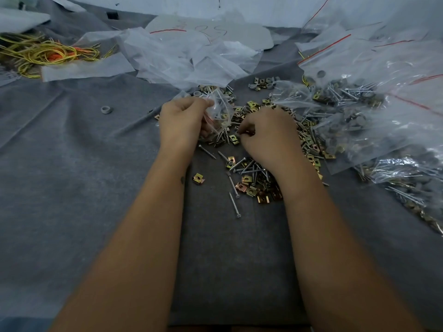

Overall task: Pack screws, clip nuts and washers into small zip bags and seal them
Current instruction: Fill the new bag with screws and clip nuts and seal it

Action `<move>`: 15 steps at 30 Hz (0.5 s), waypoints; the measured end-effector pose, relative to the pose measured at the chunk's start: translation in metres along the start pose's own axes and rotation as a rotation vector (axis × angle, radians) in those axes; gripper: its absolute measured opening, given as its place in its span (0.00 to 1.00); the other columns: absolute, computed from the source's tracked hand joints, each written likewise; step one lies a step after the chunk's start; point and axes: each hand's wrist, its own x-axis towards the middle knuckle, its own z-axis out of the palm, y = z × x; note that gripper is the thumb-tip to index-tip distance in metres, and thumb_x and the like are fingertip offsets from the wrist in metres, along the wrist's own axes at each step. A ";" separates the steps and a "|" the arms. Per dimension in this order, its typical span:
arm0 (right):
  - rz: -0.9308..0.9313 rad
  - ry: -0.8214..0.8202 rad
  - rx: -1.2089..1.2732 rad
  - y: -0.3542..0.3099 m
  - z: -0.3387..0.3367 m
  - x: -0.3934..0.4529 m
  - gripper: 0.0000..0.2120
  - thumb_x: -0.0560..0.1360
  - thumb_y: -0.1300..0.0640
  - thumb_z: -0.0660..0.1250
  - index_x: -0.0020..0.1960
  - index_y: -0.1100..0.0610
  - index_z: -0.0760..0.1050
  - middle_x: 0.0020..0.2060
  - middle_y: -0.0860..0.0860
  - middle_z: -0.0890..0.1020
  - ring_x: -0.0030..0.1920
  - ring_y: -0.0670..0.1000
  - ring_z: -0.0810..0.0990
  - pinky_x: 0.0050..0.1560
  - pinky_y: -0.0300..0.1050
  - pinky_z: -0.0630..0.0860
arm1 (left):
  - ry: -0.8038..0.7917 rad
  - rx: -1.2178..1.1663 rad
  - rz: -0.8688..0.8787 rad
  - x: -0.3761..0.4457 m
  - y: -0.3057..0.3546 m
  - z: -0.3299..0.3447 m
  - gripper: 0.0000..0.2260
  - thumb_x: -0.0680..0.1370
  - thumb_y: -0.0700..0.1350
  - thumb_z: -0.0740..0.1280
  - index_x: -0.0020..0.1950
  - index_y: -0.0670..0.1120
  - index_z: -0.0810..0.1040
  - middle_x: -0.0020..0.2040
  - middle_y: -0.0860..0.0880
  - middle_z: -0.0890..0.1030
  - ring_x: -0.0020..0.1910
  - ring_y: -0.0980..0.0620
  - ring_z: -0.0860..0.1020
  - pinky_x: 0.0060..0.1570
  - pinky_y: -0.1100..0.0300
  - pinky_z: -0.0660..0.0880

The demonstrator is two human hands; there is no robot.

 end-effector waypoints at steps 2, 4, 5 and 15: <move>-0.014 0.008 -0.034 0.000 0.001 0.001 0.08 0.76 0.55 0.67 0.52 0.48 0.83 0.50 0.52 0.83 0.56 0.56 0.76 0.57 0.51 0.74 | -0.060 -0.069 -0.035 0.002 0.000 -0.004 0.07 0.76 0.40 0.70 0.38 0.43 0.82 0.26 0.48 0.79 0.23 0.53 0.75 0.26 0.64 0.73; -0.049 0.023 -0.092 0.001 0.002 0.001 0.09 0.76 0.55 0.66 0.53 0.48 0.82 0.50 0.52 0.82 0.57 0.56 0.75 0.55 0.50 0.71 | -0.122 -0.099 -0.031 0.002 0.000 -0.005 0.06 0.77 0.39 0.70 0.41 0.42 0.82 0.29 0.48 0.81 0.26 0.53 0.78 0.29 0.64 0.76; -0.061 0.027 -0.112 0.001 0.002 0.001 0.08 0.77 0.55 0.66 0.53 0.48 0.82 0.50 0.52 0.82 0.56 0.56 0.74 0.55 0.50 0.71 | -0.147 -0.105 -0.025 0.001 0.000 -0.005 0.05 0.77 0.39 0.70 0.42 0.43 0.82 0.30 0.48 0.82 0.27 0.54 0.79 0.29 0.64 0.76; -0.091 0.389 0.287 -0.005 -0.005 -0.002 0.02 0.74 0.59 0.68 0.45 0.55 0.79 0.37 0.46 0.74 0.43 0.48 0.73 0.49 0.50 0.73 | -0.192 -0.030 0.040 -0.006 0.003 0.000 0.03 0.78 0.39 0.70 0.48 0.39 0.81 0.32 0.46 0.80 0.27 0.54 0.78 0.30 0.64 0.76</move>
